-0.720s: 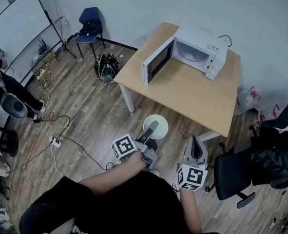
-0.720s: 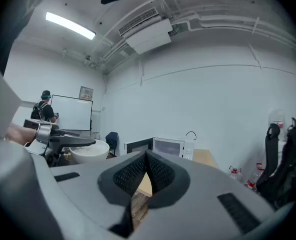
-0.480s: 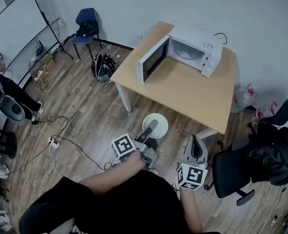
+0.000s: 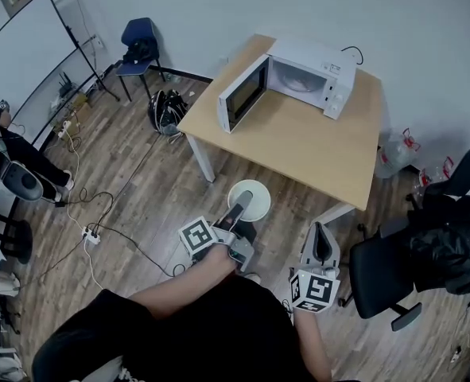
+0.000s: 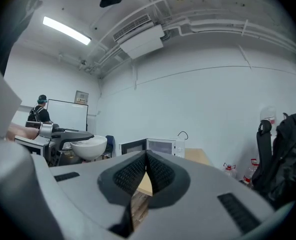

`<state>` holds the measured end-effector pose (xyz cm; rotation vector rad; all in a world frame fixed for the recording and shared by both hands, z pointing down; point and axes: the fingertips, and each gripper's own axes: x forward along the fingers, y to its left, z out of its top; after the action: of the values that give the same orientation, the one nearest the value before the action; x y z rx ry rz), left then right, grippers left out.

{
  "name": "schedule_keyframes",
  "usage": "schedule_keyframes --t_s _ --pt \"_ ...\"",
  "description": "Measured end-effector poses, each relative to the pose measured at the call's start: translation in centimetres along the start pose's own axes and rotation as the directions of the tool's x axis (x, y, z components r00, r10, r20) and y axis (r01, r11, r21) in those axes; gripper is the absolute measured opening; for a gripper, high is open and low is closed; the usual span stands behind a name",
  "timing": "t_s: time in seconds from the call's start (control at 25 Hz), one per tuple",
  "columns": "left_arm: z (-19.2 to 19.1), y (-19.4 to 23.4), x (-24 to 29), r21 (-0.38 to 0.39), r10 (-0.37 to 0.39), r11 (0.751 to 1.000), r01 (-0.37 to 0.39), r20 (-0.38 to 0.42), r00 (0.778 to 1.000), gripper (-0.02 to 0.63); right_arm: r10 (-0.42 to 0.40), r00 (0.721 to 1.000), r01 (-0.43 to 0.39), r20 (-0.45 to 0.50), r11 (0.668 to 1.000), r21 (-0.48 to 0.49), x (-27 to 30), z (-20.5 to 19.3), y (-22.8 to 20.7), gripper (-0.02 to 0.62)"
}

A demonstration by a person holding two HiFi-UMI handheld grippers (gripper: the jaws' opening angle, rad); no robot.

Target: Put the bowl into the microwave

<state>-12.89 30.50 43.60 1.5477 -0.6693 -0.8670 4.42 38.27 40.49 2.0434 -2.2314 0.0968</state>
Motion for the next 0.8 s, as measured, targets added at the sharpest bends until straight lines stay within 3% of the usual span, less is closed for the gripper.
schedule_keyframes --t_s 0.48,0.8 --pt "-1.0 0.8 1.5 0.012 0.040 0.999 -0.039 -0.037 0.999 0.225 0.009 1.000 -0.009 0.005 1.000 0.030 0.6 -0.8 -0.6 0.060" --pt "-1.1 2.3 6.5 -0.017 0.038 0.999 -0.039 -0.066 0.997 0.225 -0.037 0.999 0.037 -0.016 0.999 0.024 3.6 -0.9 -3.9 0.060"
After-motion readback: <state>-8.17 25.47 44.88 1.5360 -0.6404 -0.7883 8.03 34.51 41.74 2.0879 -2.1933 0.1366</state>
